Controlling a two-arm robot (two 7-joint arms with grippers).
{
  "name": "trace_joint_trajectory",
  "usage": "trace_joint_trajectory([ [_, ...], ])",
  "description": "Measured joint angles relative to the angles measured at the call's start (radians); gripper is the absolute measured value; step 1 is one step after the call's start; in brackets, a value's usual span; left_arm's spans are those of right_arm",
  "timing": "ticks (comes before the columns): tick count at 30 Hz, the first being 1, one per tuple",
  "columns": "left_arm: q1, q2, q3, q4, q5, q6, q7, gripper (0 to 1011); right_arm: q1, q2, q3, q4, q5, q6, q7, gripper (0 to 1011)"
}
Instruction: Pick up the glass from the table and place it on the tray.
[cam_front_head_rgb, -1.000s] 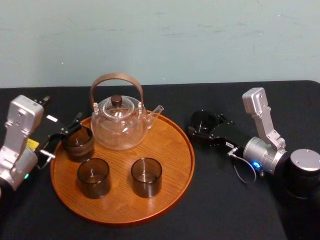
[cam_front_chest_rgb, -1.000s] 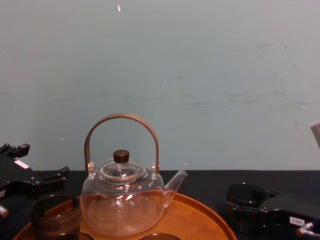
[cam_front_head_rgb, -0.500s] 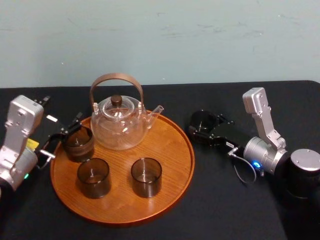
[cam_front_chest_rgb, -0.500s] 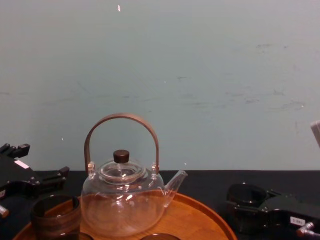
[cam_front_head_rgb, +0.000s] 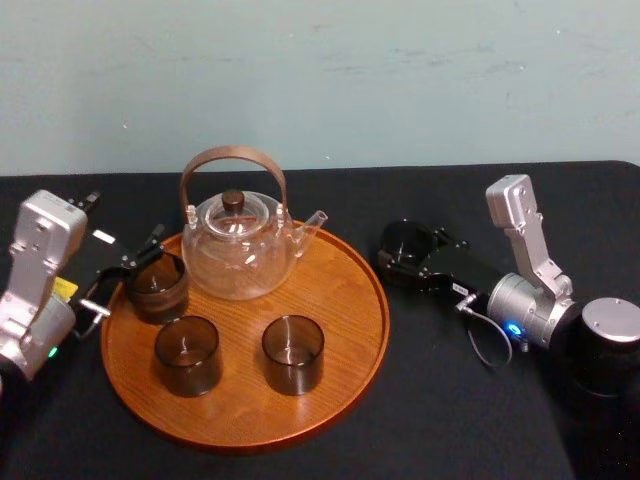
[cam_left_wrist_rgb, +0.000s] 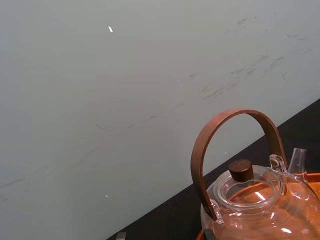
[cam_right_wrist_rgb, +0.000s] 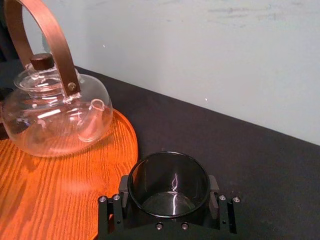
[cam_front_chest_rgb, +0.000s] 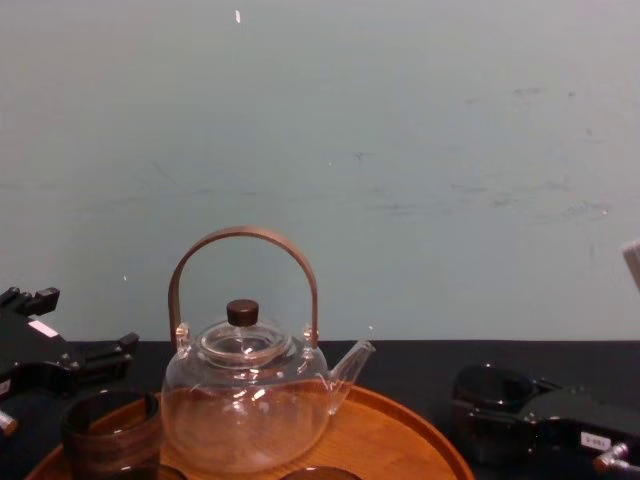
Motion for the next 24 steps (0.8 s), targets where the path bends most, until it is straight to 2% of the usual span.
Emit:
trace_joint_trajectory([
  [10,0.0,0.0,0.0,0.0,0.0,0.0,0.0,1001,-0.039,0.03,0.0,-0.11,0.005,0.015,0.001,905],
  [17,0.0,0.0,0.0,0.0,0.0,0.0,0.0,1001,-0.065,0.046,-0.014,-0.194,0.013,0.024,0.01,905],
  [24,0.0,0.0,0.0,0.0,0.0,0.0,0.0,1002,-0.072,0.047,-0.039,-0.231,0.021,0.025,0.03,905],
])
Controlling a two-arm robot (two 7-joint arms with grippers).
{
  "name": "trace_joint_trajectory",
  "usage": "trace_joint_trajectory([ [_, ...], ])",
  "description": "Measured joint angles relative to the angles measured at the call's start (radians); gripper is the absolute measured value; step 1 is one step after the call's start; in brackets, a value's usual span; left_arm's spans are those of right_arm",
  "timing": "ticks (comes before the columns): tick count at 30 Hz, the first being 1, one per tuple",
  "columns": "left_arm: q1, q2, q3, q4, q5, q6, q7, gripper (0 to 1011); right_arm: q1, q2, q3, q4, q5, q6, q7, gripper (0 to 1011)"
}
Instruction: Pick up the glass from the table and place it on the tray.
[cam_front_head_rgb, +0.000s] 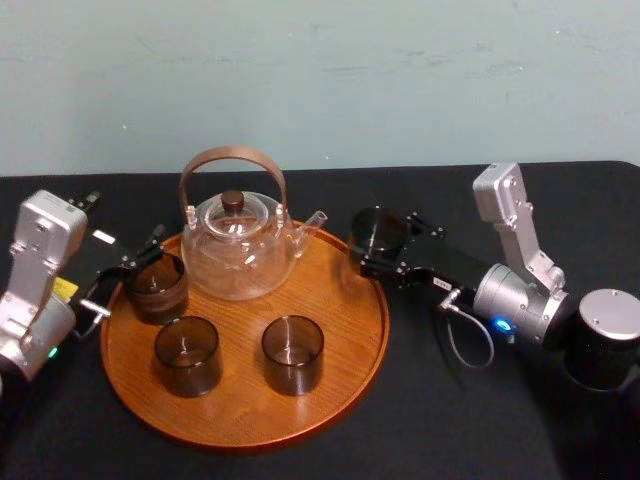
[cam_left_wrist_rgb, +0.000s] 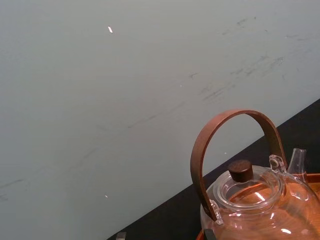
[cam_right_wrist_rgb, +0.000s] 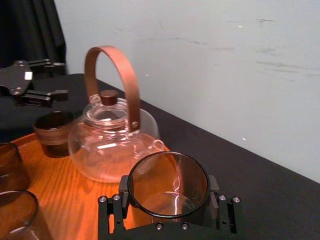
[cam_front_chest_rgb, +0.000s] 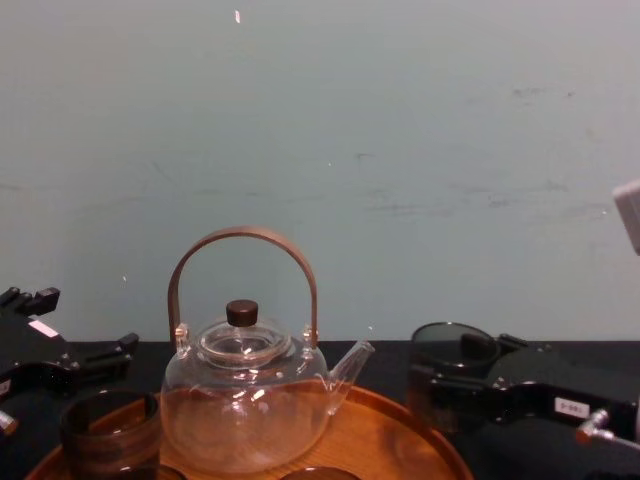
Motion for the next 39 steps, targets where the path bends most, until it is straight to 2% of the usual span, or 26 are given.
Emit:
trace_joint_trajectory([
  [9,0.0,0.0,0.0,0.0,0.0,0.0,0.0,1001,0.024,-0.023,-0.038,0.033,0.012,-0.017,0.03,905],
  [19,0.0,0.0,0.0,0.0,0.0,0.0,0.0,1002,0.07,-0.063,-0.074,0.13,0.021,-0.047,0.067,905],
  [27,0.0,0.0,0.0,0.0,0.0,0.0,0.0,1001,0.101,-0.086,-0.088,0.198,0.025,-0.061,0.085,905],
  [39,0.0,0.0,0.0,0.0,0.0,0.0,0.0,1001,0.11,-0.095,-0.099,0.229,0.018,-0.067,0.091,905],
])
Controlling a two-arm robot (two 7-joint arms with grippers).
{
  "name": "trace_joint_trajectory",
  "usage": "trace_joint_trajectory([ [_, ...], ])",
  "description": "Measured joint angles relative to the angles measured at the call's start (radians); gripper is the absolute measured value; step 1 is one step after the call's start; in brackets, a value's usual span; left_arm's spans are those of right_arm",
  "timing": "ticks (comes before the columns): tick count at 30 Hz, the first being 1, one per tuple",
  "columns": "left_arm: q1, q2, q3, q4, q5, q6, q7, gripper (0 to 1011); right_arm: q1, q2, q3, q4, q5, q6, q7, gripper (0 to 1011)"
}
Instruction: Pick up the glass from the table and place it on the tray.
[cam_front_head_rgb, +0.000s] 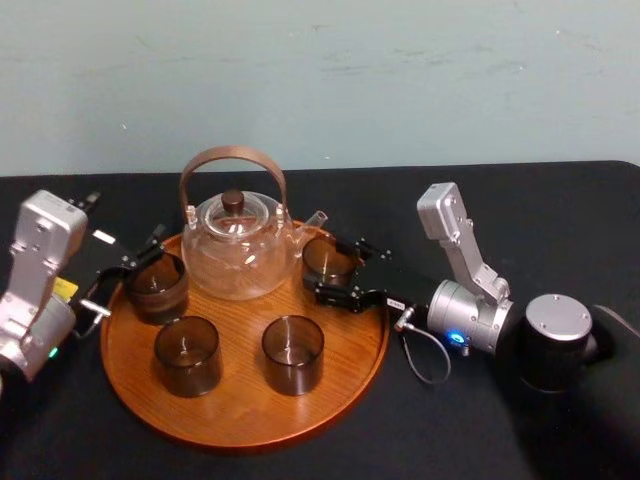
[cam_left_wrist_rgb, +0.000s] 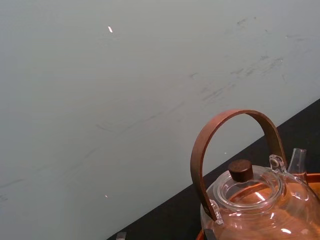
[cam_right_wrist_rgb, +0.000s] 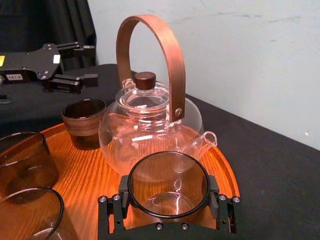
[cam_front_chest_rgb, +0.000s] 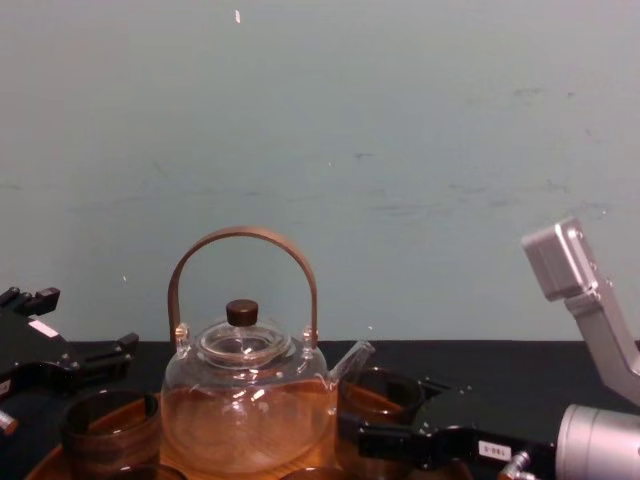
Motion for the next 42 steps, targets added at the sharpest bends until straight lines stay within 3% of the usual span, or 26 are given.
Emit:
trace_joint_trajectory([
  [31,0.0,0.0,0.0,0.0,0.0,0.0,0.0,1001,-0.004,0.005,-0.008,0.002,-0.026,0.0,-0.014,905],
  [36,0.0,0.0,0.0,0.0,0.0,0.0,0.0,1001,-0.004,0.005,-0.007,0.002,-0.025,0.0,-0.013,999],
  [42,0.0,0.0,0.0,0.0,0.0,0.0,0.0,1002,-0.004,0.005,-0.007,0.003,-0.024,0.0,-0.012,1002],
])
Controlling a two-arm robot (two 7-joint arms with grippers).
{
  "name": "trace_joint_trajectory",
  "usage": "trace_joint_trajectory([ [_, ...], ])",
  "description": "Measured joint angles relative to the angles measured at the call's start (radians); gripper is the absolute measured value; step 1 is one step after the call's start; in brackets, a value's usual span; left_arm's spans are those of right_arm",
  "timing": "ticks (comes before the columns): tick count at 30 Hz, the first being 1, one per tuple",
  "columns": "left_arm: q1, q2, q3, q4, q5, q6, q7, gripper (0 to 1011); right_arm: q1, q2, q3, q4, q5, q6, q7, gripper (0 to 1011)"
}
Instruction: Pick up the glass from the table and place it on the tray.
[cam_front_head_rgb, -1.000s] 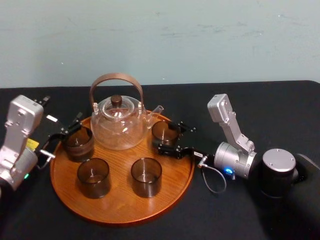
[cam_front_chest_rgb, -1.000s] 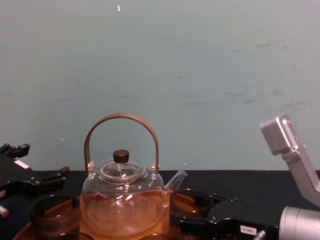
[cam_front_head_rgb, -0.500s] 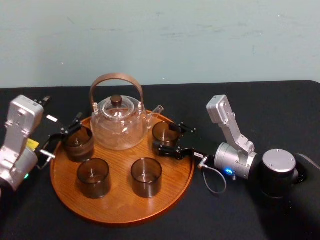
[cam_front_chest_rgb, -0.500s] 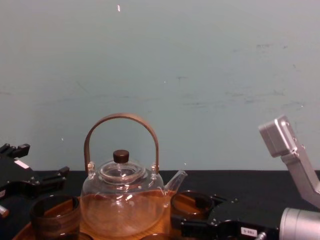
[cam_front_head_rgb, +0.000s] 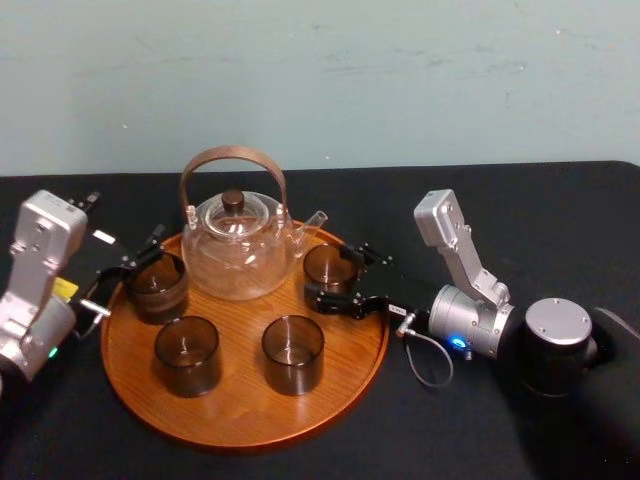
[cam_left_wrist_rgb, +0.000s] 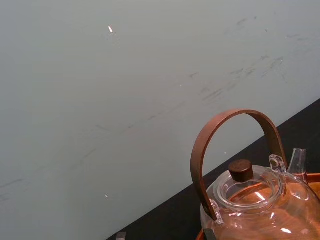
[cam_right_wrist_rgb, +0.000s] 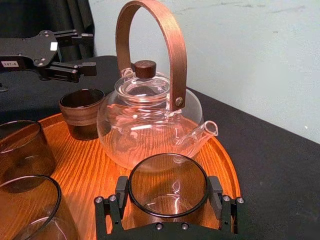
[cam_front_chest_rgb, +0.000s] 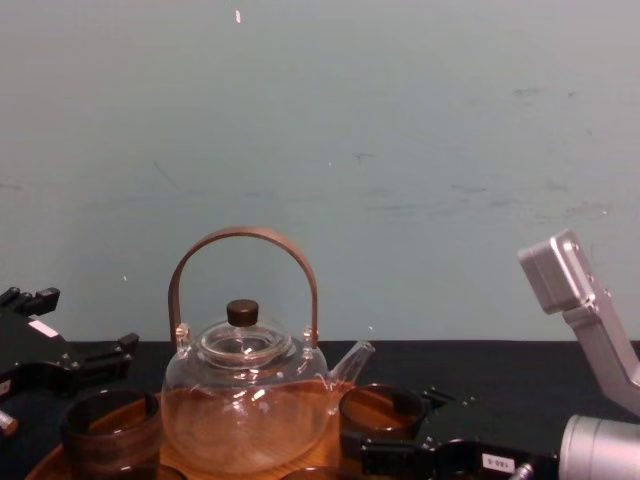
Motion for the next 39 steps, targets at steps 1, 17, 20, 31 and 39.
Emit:
trace_joint_trajectory([
  [1,0.0,0.0,0.0,0.0,0.0,0.0,0.0,1001,0.0,0.0,0.0,0.0,0.0,0.0,0.0,1002],
  [17,0.0,0.0,0.0,0.0,0.0,0.0,0.0,1001,-0.057,0.039,0.021,-0.137,-0.006,-0.056,-0.027,1002],
  [20,0.0,0.0,0.0,0.0,0.0,0.0,0.0,1001,-0.074,0.05,0.033,-0.173,0.0,-0.071,-0.033,1002],
  [31,0.0,0.0,0.0,0.0,0.0,0.0,0.0,1001,-0.237,0.163,0.17,-0.39,0.073,-0.078,-0.124,1002],
  [39,0.0,0.0,0.0,0.0,0.0,0.0,0.0,1001,-0.292,0.191,0.219,-0.421,0.057,-0.069,-0.179,1002],
])
